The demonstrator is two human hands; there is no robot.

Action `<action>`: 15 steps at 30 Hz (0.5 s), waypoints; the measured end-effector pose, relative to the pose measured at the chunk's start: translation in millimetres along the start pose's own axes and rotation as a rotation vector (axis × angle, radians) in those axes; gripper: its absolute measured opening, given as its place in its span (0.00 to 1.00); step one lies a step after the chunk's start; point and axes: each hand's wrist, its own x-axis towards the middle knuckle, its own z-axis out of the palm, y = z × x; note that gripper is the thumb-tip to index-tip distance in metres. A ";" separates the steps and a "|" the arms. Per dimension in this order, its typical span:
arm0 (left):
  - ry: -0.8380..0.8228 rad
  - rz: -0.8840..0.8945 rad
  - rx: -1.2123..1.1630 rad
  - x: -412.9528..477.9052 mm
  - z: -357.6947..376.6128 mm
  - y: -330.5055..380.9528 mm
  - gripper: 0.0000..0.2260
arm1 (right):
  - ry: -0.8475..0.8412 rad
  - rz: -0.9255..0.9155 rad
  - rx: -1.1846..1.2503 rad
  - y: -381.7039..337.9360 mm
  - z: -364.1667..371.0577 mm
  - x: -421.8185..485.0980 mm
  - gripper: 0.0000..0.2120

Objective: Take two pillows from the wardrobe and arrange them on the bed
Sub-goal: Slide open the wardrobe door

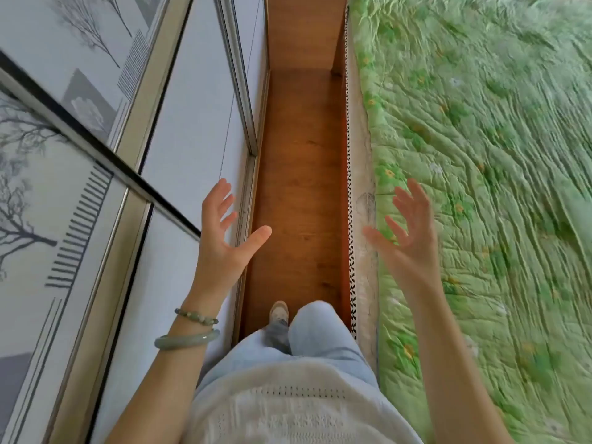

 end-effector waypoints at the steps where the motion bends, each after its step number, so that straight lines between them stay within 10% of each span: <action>1: 0.007 -0.005 0.002 10.3 0.1 2.0 0.35 | 0.004 0.005 0.010 -1.7 2.6 9.3 0.40; 15: 0.092 -0.033 -0.002 184.4 56.0 -0.6 0.35 | -0.088 -0.020 -0.010 -5.7 9.1 214.0 0.39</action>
